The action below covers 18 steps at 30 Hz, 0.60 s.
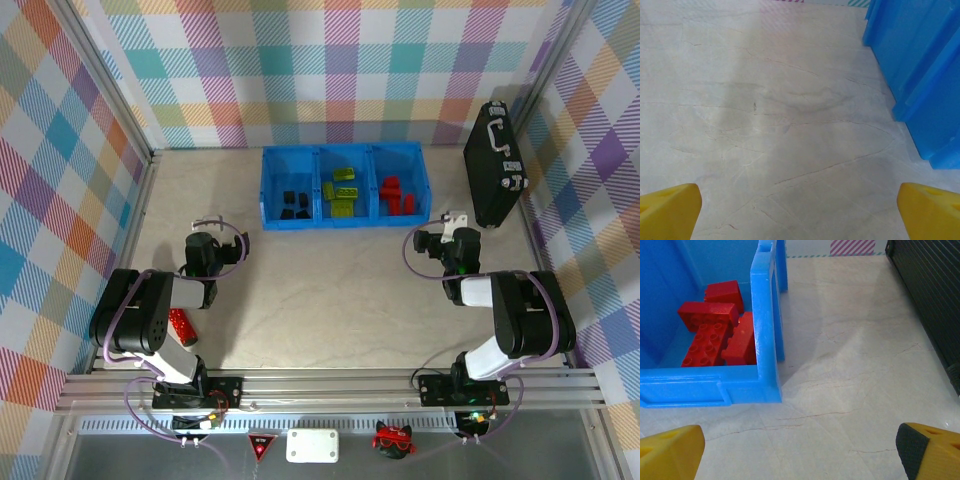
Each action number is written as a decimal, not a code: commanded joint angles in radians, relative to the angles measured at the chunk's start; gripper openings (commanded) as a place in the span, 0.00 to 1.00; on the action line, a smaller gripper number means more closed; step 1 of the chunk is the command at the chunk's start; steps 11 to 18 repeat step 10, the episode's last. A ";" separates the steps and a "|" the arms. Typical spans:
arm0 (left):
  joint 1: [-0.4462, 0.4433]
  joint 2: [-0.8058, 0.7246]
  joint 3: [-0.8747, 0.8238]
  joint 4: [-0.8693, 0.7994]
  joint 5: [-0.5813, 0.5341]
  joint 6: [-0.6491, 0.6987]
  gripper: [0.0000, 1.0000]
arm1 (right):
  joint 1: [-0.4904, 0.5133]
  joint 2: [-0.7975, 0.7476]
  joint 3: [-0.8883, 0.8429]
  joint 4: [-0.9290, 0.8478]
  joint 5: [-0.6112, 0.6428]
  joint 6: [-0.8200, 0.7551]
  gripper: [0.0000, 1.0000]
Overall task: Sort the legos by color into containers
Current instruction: Reset both arms
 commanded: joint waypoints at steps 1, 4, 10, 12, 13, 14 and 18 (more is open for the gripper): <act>0.001 0.000 0.012 0.003 -0.010 0.018 1.00 | -0.006 0.003 -0.001 0.031 -0.018 0.013 0.99; 0.002 0.000 0.011 0.003 -0.010 0.018 1.00 | -0.009 0.010 0.006 0.022 -0.032 0.019 0.99; 0.002 -0.002 0.011 0.003 -0.010 0.018 1.00 | -0.035 0.002 0.004 0.019 -0.077 0.024 0.99; 0.002 -0.002 0.011 0.003 -0.010 0.018 1.00 | -0.035 0.002 0.004 0.019 -0.077 0.024 0.99; 0.002 -0.002 0.011 0.003 -0.010 0.018 1.00 | -0.035 0.002 0.004 0.019 -0.077 0.024 0.99; 0.002 -0.002 0.011 0.003 -0.010 0.018 1.00 | -0.035 0.002 0.004 0.019 -0.077 0.024 0.99; 0.002 -0.002 0.011 0.003 -0.010 0.018 1.00 | -0.035 0.002 0.004 0.019 -0.077 0.024 0.99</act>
